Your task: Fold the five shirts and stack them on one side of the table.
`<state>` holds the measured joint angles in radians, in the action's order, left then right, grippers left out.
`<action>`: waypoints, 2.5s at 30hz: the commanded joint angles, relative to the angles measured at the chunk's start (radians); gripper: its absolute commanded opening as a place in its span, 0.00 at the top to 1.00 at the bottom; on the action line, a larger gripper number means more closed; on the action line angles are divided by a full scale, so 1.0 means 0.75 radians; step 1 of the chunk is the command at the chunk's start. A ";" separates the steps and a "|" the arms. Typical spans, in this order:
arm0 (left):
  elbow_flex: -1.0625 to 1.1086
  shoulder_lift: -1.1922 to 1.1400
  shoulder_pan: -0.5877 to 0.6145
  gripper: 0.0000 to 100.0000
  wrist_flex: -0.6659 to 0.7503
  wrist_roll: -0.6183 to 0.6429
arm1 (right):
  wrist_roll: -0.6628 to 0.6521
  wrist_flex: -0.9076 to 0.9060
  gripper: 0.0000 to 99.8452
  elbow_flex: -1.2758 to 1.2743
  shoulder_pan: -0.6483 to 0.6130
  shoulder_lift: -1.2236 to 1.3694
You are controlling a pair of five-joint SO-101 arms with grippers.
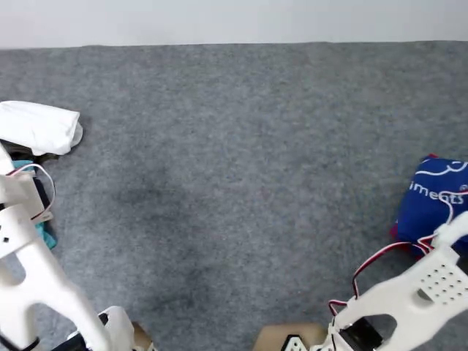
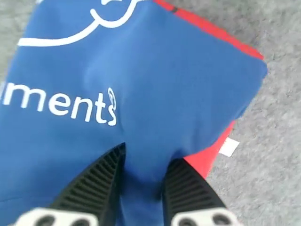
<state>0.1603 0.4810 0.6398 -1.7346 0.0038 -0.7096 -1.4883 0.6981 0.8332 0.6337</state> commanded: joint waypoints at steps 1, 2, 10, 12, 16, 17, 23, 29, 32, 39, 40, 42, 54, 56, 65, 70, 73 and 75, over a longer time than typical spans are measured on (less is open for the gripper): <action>-0.005 0.029 -0.006 1.00 -0.010 -0.004 | -0.078 0.081 0.98 0.018 0.038 -0.011; -0.005 0.027 -0.006 1.00 -0.012 -0.004 | -0.096 0.085 0.96 0.018 0.046 -0.011; -0.003 0.023 -0.006 1.00 -0.008 -0.004 | -0.104 0.073 0.76 0.020 0.081 -0.150; -0.003 0.023 -0.006 1.00 -0.008 -0.004 | -0.104 0.073 0.76 0.020 0.081 -0.206; -0.003 0.023 -0.006 1.00 -0.008 -0.006 | -0.104 0.075 0.76 0.018 0.069 -0.273; -0.003 0.023 -0.006 1.00 -0.008 -0.006 | -0.104 0.079 0.76 0.012 0.058 -0.273; -0.003 0.023 -0.006 1.00 -0.010 -0.006 | -0.104 0.126 0.79 0.014 0.040 -0.095; -0.003 0.023 -0.006 1.00 -0.010 -0.006 | -0.110 0.320 0.94 0.018 0.060 0.056; -0.003 0.023 -0.006 1.00 -0.008 -0.006 | -0.110 0.429 0.99 0.018 0.060 0.109; -0.003 0.023 -0.006 1.00 -0.008 -0.006 | -0.106 0.384 0.99 0.100 0.075 0.044; -0.003 0.023 -0.006 1.00 -0.008 -0.006 | -0.106 0.384 0.99 0.104 0.075 0.028; -0.003 0.023 -0.006 1.00 -0.008 -0.006 | -0.110 0.400 0.99 0.106 0.075 0.015; -0.003 0.023 -0.006 1.00 -0.012 -0.006 | -0.115 0.662 0.99 0.115 0.111 0.173; -0.003 0.023 -0.006 1.00 -0.012 -0.006 | -0.115 0.666 0.99 0.115 0.114 0.187; -0.003 0.025 -0.006 1.00 -0.012 -0.006 | -0.104 0.361 0.99 0.194 0.114 0.066; 0.019 0.033 -0.006 1.00 -0.012 -0.006 | -0.104 0.058 0.99 0.211 0.095 -0.073; 0.058 0.033 -0.006 1.00 -0.012 -0.006 | -0.104 -0.126 0.99 0.211 0.087 -0.132; 0.069 0.033 -0.006 1.00 -0.012 -0.006 | -0.104 -0.228 0.99 0.211 0.075 -0.157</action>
<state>0.2064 0.4810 0.6398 -1.7346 0.0038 -0.7864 -1.5558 0.8009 0.9099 0.6091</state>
